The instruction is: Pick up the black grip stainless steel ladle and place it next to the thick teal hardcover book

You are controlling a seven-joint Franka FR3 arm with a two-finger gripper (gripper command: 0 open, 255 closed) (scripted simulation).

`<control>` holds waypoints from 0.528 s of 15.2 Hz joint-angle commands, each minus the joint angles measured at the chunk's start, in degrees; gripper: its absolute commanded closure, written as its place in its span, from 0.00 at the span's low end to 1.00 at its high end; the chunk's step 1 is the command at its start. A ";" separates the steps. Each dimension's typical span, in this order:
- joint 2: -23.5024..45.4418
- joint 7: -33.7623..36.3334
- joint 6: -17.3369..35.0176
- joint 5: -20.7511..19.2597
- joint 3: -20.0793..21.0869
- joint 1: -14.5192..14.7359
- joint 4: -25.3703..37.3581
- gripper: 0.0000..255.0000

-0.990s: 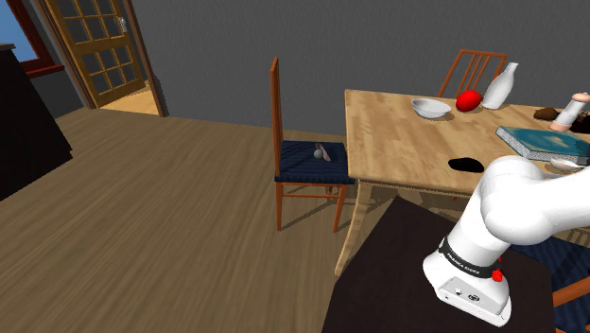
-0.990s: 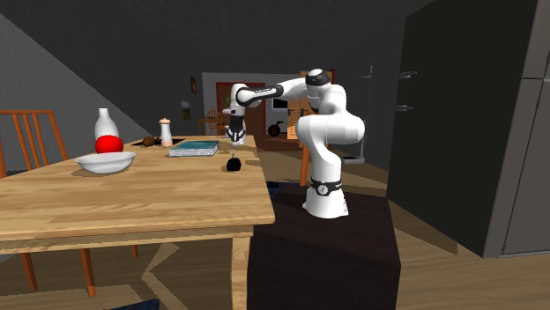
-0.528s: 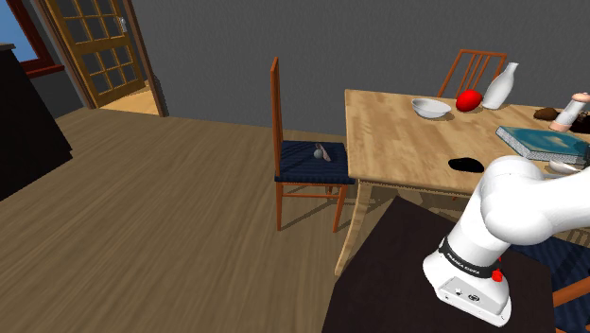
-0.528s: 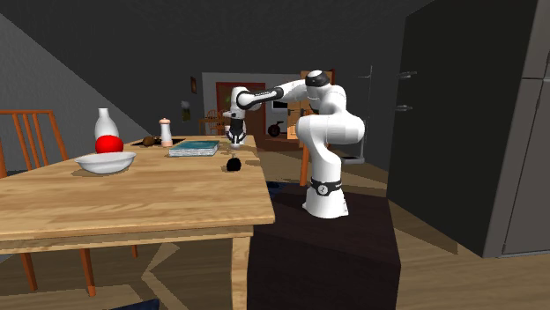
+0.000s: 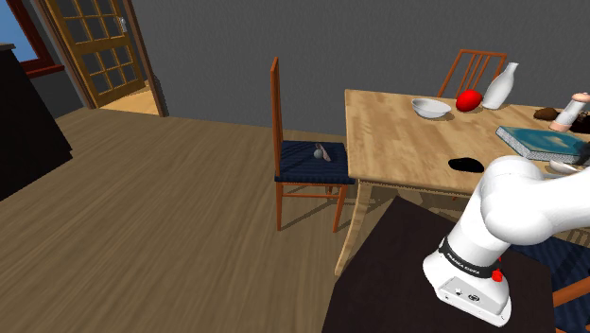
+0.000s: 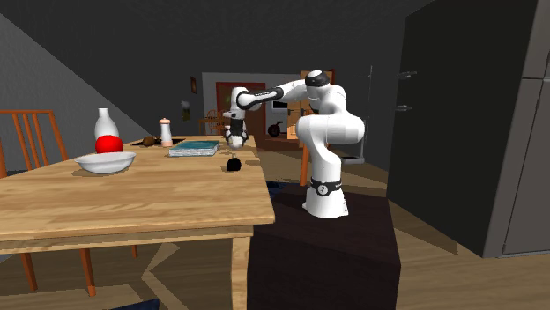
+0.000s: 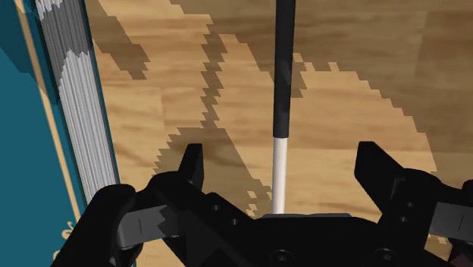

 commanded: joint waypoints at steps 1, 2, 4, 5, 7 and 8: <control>-0.19 0.06 0.09 0.11 -0.02 0.01 -0.20 0.00; 0.52 -0.34 -1.06 0.98 1.00 -0.35 0.36 0.00; 1.87 -1.14 -3.43 2.67 2.95 -0.94 1.73 0.00; 2.39 -1.47 -4.39 3.31 3.69 -1.12 2.37 0.00; 2.39 -1.46 -4.40 3.31 3.69 -1.12 2.36 0.00; 2.39 -1.46 -4.40 3.31 3.69 -1.12 2.37 0.00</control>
